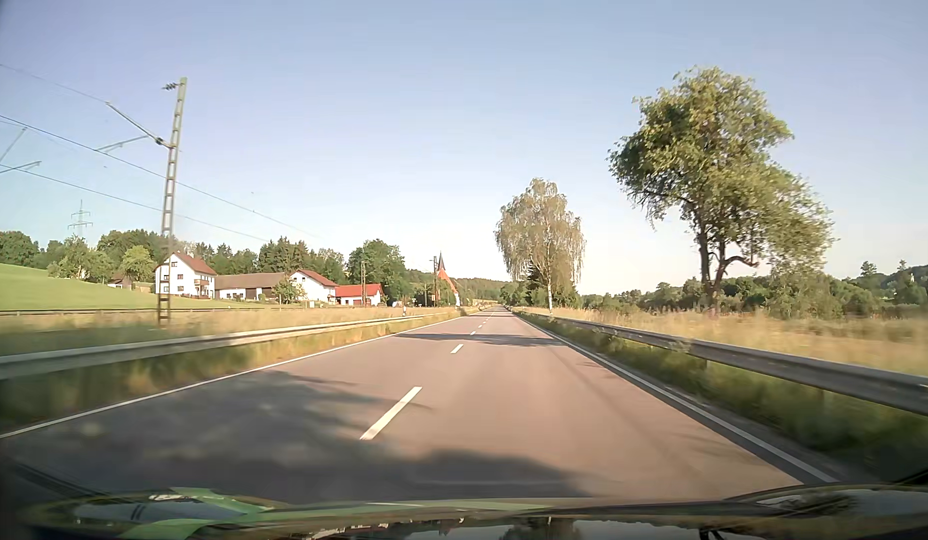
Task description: Follow the waypoints while adhering to traffic rules and regulations
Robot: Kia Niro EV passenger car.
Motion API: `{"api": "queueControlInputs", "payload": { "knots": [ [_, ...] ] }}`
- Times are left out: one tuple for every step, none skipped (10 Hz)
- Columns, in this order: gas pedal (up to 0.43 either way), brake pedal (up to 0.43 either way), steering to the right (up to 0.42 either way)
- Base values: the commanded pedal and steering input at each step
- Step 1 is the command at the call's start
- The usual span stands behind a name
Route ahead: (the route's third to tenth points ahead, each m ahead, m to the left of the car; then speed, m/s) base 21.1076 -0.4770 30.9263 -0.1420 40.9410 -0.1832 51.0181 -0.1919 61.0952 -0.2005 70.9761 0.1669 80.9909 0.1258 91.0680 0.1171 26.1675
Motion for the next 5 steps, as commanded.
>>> {"api": "queueControlInputs", "payload": {
  "knots": [
    [0.268,0.000,0.000],
    [0.280,0.000,0.000],
    [0.280,0.000,0.000],
    [0.280,0.000,0.000],
    [0.280,0.000,0.000]
  ]
}}
